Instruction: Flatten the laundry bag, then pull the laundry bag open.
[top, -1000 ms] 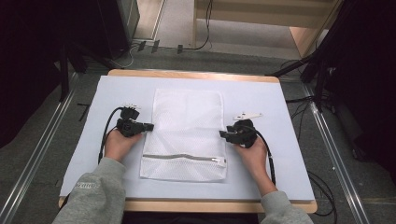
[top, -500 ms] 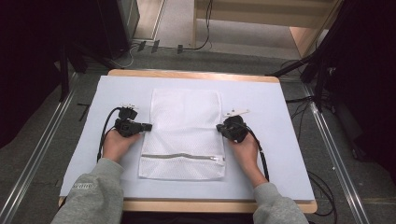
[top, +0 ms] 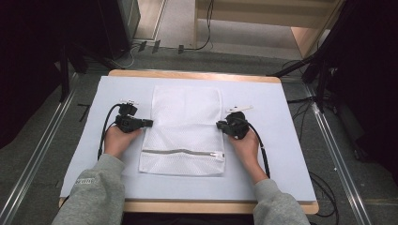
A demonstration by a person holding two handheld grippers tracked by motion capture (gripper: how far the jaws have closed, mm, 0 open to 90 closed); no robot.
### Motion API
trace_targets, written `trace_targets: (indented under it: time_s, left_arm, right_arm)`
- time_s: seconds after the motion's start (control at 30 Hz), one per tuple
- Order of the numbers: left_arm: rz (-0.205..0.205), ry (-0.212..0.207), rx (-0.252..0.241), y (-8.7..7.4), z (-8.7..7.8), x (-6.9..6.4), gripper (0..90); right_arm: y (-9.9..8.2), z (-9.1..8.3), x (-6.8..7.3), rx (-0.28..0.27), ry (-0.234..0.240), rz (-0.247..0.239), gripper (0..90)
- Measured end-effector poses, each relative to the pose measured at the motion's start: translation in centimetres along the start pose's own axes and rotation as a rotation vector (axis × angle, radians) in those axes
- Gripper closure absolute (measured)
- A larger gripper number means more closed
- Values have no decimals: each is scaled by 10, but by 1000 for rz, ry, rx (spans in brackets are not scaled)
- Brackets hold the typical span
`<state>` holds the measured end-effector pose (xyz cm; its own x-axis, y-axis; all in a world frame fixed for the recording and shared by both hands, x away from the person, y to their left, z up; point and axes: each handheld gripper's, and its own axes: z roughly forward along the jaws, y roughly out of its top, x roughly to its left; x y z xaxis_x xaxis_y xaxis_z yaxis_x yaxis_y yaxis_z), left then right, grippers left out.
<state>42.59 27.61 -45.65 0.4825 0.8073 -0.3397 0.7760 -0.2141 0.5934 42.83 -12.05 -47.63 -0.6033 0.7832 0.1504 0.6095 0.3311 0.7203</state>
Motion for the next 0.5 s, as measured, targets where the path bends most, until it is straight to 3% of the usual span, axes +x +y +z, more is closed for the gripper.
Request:
trace_targets:
  time_s: [0.27, 0.5]
  left_arm:
    - [21, -15, 17, 0, -10, -5, 590]
    - [50, -30, -1, 0, -20, -13, 491]
  right_arm:
    - [3, -10, 0, -3, 57, 21, 652]
    - [4, -23, 2, -4, 86, 20, 563]
